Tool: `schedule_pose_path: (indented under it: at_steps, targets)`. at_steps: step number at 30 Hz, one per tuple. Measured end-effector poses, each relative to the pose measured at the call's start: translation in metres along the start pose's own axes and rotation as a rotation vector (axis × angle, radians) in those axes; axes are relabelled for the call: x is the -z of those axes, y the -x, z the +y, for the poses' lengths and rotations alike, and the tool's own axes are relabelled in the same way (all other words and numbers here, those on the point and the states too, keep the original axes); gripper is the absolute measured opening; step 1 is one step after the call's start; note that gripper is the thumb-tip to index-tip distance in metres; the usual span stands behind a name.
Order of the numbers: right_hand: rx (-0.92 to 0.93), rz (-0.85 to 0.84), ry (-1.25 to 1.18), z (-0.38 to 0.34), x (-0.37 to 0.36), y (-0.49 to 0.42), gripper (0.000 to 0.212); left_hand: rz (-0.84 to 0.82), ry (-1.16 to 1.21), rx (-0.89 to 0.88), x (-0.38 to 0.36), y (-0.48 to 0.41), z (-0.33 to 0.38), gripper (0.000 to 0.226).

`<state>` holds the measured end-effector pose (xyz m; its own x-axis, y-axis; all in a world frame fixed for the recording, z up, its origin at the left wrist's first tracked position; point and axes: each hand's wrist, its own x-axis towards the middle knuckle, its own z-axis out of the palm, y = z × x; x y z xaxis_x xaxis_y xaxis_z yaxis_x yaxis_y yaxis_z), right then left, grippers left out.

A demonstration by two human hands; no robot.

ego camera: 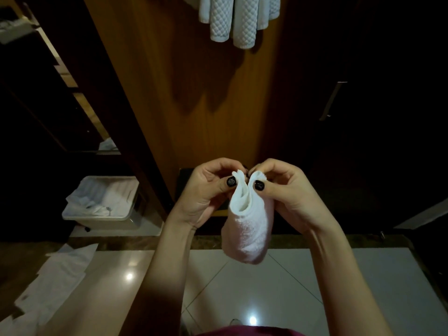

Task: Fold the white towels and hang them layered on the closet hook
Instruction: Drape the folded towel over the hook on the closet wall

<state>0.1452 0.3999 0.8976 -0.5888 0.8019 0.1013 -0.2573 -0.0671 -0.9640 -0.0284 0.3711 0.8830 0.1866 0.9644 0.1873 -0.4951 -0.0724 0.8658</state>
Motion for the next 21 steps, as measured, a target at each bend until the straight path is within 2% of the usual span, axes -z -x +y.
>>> schedule_pose_path:
  at_steps: [2,7,12,15,18,21]
  targets:
    - [0.001,0.013,0.023,0.001,0.000,-0.001,0.026,-0.008,0.007,-0.003,-0.002,-0.001,-0.001,0.024]
    - [0.011,0.058,0.046,0.007,0.000,-0.005,0.010,0.012,-0.004,-0.007,-0.004,-0.004,-0.001,0.019]
    - [0.027,0.099,0.132,0.013,0.002,-0.009,0.018,0.036,-0.028,0.025,-0.003,-0.008,0.000,0.021]
    - [0.029,0.102,0.135,0.015,0.004,-0.014,0.017,0.088,-0.087,0.032,-0.001,-0.011,0.005,0.021]
    - [0.026,0.117,0.154,0.017,0.006,-0.018,0.010,0.161,-0.165,0.001,0.005,-0.014,0.009,0.031]
    - [0.073,0.204,0.230,0.019,0.003,-0.025,0.015,0.219,-0.281,-0.070,0.008,-0.014,0.013,0.023]
